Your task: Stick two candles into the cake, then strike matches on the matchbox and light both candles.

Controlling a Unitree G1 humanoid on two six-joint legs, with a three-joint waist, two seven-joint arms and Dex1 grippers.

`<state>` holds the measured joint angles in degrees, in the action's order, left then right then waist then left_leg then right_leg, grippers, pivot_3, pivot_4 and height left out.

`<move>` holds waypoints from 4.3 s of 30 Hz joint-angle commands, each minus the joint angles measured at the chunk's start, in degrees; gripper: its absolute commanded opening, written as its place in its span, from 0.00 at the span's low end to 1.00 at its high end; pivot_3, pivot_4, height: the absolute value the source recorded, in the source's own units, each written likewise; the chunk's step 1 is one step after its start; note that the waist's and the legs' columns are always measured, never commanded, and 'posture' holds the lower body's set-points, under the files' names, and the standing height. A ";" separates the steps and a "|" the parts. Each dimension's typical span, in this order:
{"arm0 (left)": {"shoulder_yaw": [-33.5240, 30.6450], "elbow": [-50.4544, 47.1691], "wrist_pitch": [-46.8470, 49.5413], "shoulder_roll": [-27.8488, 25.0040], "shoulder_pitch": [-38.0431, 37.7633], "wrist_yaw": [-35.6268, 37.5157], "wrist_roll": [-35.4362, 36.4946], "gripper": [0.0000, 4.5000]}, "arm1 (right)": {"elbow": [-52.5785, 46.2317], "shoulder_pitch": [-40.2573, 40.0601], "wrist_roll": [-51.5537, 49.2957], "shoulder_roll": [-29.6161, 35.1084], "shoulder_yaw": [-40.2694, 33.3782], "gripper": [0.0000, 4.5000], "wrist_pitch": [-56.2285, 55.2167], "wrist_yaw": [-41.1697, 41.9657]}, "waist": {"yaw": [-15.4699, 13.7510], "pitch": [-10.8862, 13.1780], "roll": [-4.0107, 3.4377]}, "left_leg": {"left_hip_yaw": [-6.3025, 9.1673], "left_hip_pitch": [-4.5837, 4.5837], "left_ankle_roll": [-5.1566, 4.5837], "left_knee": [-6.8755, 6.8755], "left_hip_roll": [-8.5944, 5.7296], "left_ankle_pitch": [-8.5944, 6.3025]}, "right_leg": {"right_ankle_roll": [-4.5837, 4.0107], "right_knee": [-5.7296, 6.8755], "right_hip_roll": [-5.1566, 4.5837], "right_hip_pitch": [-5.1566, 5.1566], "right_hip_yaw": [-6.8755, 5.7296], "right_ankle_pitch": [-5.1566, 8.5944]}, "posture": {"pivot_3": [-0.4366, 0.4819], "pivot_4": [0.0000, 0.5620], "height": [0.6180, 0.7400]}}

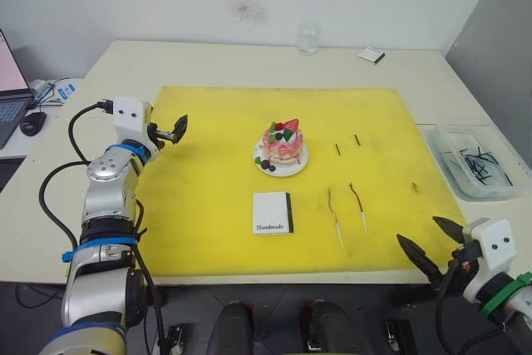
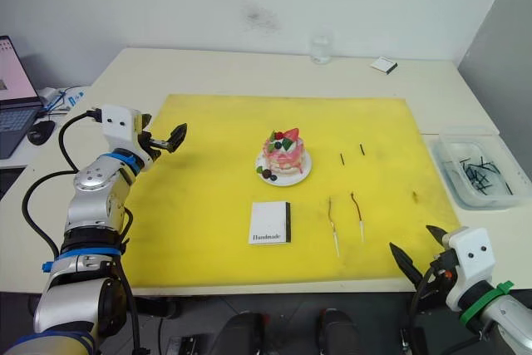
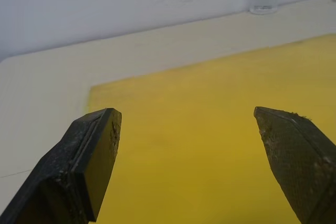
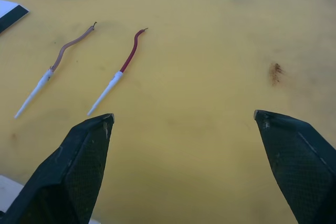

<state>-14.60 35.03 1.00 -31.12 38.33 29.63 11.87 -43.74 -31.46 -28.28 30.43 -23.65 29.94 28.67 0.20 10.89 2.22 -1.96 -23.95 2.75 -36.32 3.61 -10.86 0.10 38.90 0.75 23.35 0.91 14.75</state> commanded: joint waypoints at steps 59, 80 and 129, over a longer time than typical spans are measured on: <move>12.13 -46.78 47.23 8.77 1.23 17.67 37.96 0.96 | -0.52 34.96 1.40 -11.62 11.26 0.00 5.83 -13.74 | 1.05 -0.02 0.00 | 0.24 0.04 -0.02 0.14 -0.04 0.01 | -0.24 0.02 0.13 -0.01 0.07 0.17 | 0.48 0.27 1.00; 2.20 -38.51 50.95 31.88 5.61 -8.75 50.24 0.52 | 4.32 50.24 1.11 -12.99 20.94 0.00 3.53 -13.43 | 1.30 -0.01 0.03 | 0.31 -0.14 -0.02 0.21 -0.08 0.01 | -0.07 0.05 0.17 0.10 0.05 0.26 | 0.48 0.27 1.00; 7.00 -28.00 33.22 4.66 6.02 10.19 26.71 0.00 | 16.49 61.72 7.02 -13.09 35.64 1.00 5.56 -8.24 | 1.07 0.00 0.01 | 0.27 -0.32 0.00 0.39 -0.05 0.00 | -0.12 -0.16 0.13 0.26 0.00 0.29 | 0.48 0.27 1.00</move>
<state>-8.89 7.46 37.72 -26.77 44.39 38.45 41.03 -27.11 29.42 -22.51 17.33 11.52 36.53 19.76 1.27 10.89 2.23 -1.68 -24.36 2.74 -35.95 3.55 -10.87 -0.01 38.71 0.83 23.65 0.89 15.05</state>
